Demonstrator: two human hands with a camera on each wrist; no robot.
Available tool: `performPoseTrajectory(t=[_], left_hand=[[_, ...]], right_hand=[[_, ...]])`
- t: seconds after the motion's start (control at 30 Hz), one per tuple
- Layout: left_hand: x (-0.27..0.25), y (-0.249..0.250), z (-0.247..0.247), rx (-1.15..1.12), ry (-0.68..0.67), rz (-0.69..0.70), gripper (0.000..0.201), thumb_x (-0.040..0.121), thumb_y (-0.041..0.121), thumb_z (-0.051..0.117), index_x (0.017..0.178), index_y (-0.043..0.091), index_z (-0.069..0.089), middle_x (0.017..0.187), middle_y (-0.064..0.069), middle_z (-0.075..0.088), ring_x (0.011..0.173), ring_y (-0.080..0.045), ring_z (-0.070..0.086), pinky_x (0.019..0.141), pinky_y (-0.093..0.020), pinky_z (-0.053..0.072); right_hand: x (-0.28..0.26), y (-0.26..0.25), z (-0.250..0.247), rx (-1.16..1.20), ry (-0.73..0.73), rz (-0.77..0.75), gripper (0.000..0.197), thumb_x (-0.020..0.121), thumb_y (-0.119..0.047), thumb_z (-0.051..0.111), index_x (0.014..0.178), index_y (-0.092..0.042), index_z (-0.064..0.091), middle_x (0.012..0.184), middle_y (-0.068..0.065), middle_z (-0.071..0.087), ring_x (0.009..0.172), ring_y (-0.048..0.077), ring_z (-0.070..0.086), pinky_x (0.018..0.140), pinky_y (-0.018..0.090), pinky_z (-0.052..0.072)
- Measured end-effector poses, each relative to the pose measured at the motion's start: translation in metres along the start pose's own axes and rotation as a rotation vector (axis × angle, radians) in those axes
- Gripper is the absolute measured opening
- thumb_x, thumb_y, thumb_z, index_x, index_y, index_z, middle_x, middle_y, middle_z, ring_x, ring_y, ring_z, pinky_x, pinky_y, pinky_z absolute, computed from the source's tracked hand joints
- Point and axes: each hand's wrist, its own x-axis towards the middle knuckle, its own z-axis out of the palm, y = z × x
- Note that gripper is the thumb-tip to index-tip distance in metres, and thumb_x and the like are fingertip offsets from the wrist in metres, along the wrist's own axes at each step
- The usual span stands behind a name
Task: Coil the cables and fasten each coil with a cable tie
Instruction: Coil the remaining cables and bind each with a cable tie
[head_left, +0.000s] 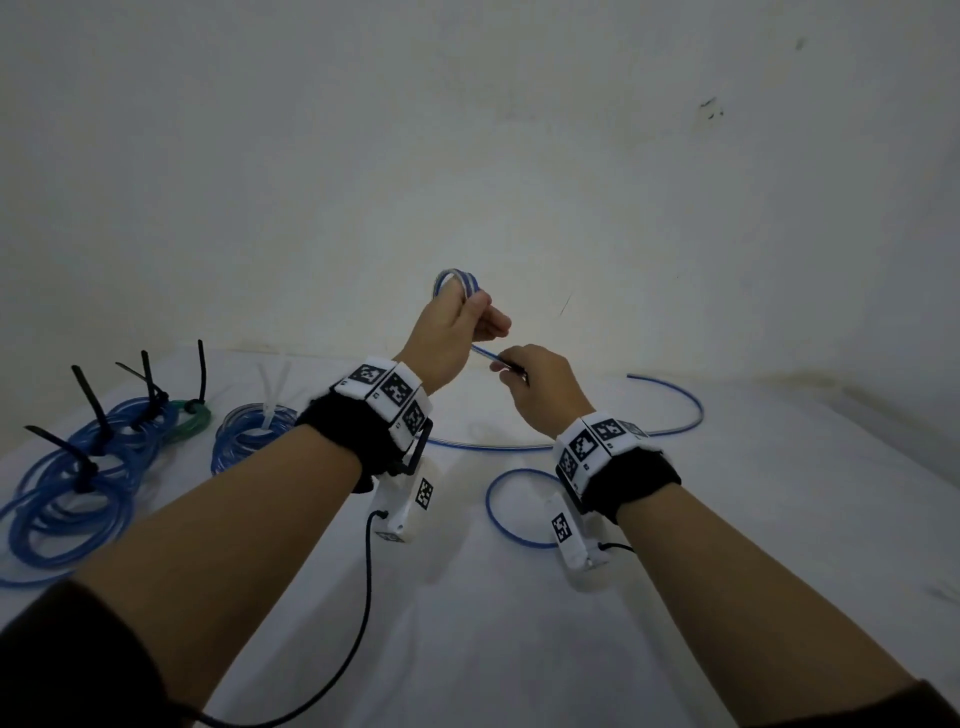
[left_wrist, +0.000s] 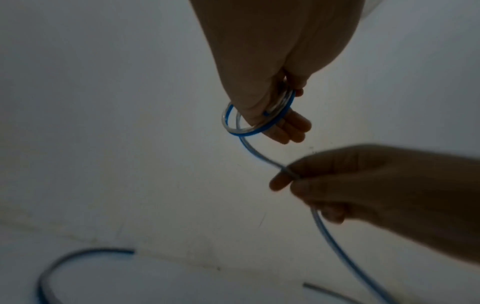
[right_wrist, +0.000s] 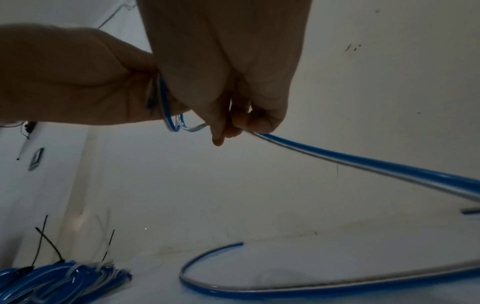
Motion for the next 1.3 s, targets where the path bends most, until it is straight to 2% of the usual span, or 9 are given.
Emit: performPoseTrajectory(t=[0.07,0.17,0.27,0.4,0.67,0.8,0.93,1.17,1.3], left_hand=[[-0.004,-0.004,-0.002,0.298,-0.058,0.053,0.019,0.101,0.015,0.032,0.087,0.01,0.044,0.084,-0.001,0.063,0.079,-0.014,0.062,0.077,-0.026,0.05],[-0.007,-0.01,-0.007,0.58,-0.128,0.044,0.017,0.101,0.017,0.032,0.088,0.007,0.038,0.073,0.002,0.055,0.067,-0.012,0.054,0.065,-0.025,0.04],[-0.01,-0.012,-0.006,0.611,-0.16,-0.013,0.017,0.101,0.019,0.029,0.089,0.008,0.035,0.078,-0.004,0.061,0.073,-0.017,0.06,0.072,-0.031,0.046],[-0.007,-0.012,-0.005,0.672,-0.131,-0.05,0.014,0.1,0.016,0.031,0.09,0.008,0.036,0.084,-0.005,0.059,0.067,-0.002,0.052,0.071,-0.031,0.045],[-0.003,-0.018,-0.015,0.782,-0.194,-0.203,0.016,0.099,0.019,0.03,0.09,0.011,0.04,0.104,-0.009,0.058,0.092,-0.031,0.058,0.084,-0.044,0.049],[-0.008,-0.013,-0.011,0.725,-0.29,-0.277,0.016,0.099,0.015,0.033,0.09,0.008,0.044,0.078,-0.003,0.055,0.074,-0.024,0.053,0.07,-0.033,0.043],[-0.011,-0.008,-0.011,0.568,-0.272,-0.259,0.029,0.099,0.02,0.03,0.079,0.007,0.046,0.072,-0.006,0.053,0.054,-0.016,0.047,0.054,-0.025,0.04],[-0.014,0.0,-0.017,0.835,-0.402,-0.148,0.042,0.099,0.04,0.032,0.086,0.013,0.062,0.072,0.003,0.053,0.07,-0.014,0.049,0.069,-0.029,0.038],[-0.015,0.002,-0.015,0.718,-0.354,-0.116,0.04,0.099,0.037,0.037,0.069,0.015,0.054,0.059,0.004,0.046,0.058,-0.014,0.044,0.058,-0.023,0.035]], right_hand=[[-0.002,-0.006,0.0,0.017,0.001,-0.043,0.021,0.09,-0.005,0.051,0.106,-0.004,0.065,0.103,0.015,0.065,0.097,0.027,0.058,0.08,0.023,0.035],[-0.006,-0.009,-0.001,0.025,0.035,-0.087,0.015,0.087,-0.005,0.056,0.1,0.0,0.059,0.093,0.015,0.063,0.082,0.027,0.056,0.074,0.027,0.039],[-0.008,-0.01,-0.001,-0.039,0.056,-0.076,0.011,0.086,-0.004,0.055,0.097,-0.002,0.051,0.087,0.012,0.06,0.074,0.024,0.051,0.068,0.033,0.041],[-0.008,-0.01,0.004,-0.208,0.119,-0.089,0.004,0.087,0.0,0.051,0.091,-0.002,0.051,0.088,0.016,0.055,0.069,0.028,0.047,0.06,0.031,0.034],[-0.009,-0.002,-0.003,-0.263,0.217,-0.092,0.007,0.088,-0.003,0.057,0.086,0.004,0.06,0.086,0.02,0.056,0.064,0.035,0.055,0.057,0.033,0.04],[-0.004,-0.002,-0.006,-0.242,0.165,-0.154,0.012,0.09,-0.003,0.054,0.088,0.004,0.064,0.088,0.021,0.06,0.074,0.036,0.057,0.065,0.037,0.042],[-0.002,0.004,-0.012,-0.259,0.043,-0.199,0.018,0.091,-0.004,0.052,0.093,0.002,0.069,0.092,0.019,0.064,0.08,0.037,0.056,0.072,0.033,0.035],[-0.002,0.008,-0.027,-0.156,-0.079,-0.235,0.017,0.093,-0.01,0.051,0.095,-0.002,0.066,0.09,0.012,0.063,0.084,0.029,0.053,0.079,0.024,0.029],[-0.005,0.003,-0.036,-0.025,-0.035,-0.212,0.011,0.091,-0.011,0.055,0.096,-0.004,0.062,0.086,-0.002,0.057,0.081,0.017,0.043,0.073,0.021,0.027]])
